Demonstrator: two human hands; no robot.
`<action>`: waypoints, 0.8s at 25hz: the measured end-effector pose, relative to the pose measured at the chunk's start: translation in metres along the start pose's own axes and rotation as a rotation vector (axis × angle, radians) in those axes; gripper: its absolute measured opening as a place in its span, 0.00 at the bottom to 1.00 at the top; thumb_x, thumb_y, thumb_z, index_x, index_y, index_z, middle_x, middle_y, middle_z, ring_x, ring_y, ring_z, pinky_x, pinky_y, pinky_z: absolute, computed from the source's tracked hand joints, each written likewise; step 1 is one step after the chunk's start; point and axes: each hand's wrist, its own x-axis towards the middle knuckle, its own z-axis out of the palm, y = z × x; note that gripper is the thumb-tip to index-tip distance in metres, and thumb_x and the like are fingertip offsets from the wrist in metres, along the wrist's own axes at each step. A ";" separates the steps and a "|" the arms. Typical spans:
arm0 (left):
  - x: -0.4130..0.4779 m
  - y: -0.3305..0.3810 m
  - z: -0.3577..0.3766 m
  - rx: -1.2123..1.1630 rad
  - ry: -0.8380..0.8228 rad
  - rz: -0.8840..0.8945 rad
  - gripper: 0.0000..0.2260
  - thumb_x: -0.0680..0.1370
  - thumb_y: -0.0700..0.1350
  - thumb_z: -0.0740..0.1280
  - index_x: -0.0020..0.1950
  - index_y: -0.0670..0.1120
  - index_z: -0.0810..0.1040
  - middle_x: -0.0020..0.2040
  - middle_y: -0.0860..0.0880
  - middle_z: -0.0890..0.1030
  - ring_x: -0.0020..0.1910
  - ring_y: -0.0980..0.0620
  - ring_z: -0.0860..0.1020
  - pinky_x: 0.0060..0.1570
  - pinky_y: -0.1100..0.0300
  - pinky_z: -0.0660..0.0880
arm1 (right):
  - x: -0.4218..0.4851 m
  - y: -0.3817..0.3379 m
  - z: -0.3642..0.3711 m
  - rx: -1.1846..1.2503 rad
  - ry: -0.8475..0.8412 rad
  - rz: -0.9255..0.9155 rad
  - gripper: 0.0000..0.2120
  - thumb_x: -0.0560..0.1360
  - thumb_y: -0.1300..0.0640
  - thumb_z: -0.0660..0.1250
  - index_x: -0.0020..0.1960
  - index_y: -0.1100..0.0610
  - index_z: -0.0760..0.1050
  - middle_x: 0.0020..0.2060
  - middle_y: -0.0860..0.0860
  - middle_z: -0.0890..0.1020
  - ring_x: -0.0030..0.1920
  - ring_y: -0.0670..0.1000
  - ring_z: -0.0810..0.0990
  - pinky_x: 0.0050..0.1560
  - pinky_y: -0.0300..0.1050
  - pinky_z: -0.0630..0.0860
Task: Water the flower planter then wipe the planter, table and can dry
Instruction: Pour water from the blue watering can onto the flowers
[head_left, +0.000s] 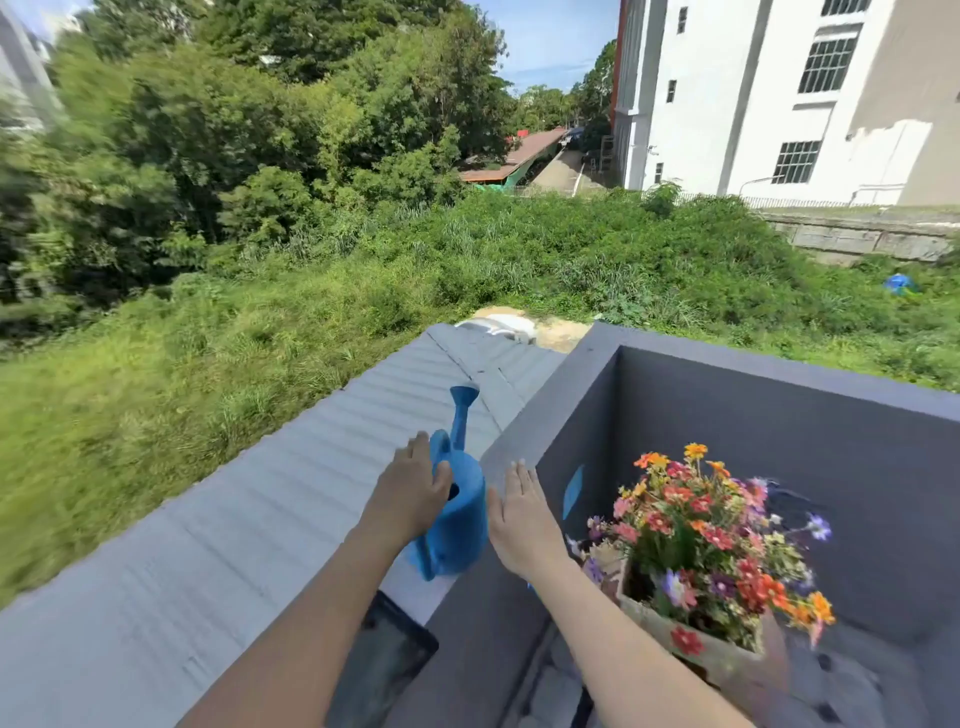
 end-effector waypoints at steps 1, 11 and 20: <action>-0.001 -0.004 0.006 -0.037 0.036 -0.049 0.26 0.81 0.48 0.53 0.76 0.39 0.53 0.72 0.38 0.65 0.69 0.41 0.66 0.63 0.52 0.64 | 0.002 0.000 0.008 0.060 -0.010 0.024 0.27 0.82 0.50 0.46 0.77 0.63 0.46 0.78 0.56 0.48 0.78 0.51 0.44 0.74 0.42 0.42; 0.004 -0.020 0.069 -0.357 0.415 -0.212 0.20 0.80 0.52 0.57 0.67 0.42 0.71 0.56 0.45 0.81 0.52 0.45 0.79 0.50 0.54 0.74 | 0.023 0.020 0.071 0.262 0.026 0.059 0.29 0.81 0.46 0.46 0.77 0.56 0.42 0.78 0.49 0.47 0.77 0.46 0.48 0.73 0.40 0.52; -0.002 -0.015 0.056 -0.459 0.475 -0.180 0.14 0.79 0.46 0.64 0.59 0.39 0.78 0.45 0.48 0.83 0.45 0.48 0.80 0.41 0.77 0.65 | 0.018 0.012 0.076 0.242 0.104 0.054 0.33 0.78 0.39 0.43 0.77 0.54 0.42 0.78 0.47 0.51 0.76 0.48 0.56 0.69 0.46 0.65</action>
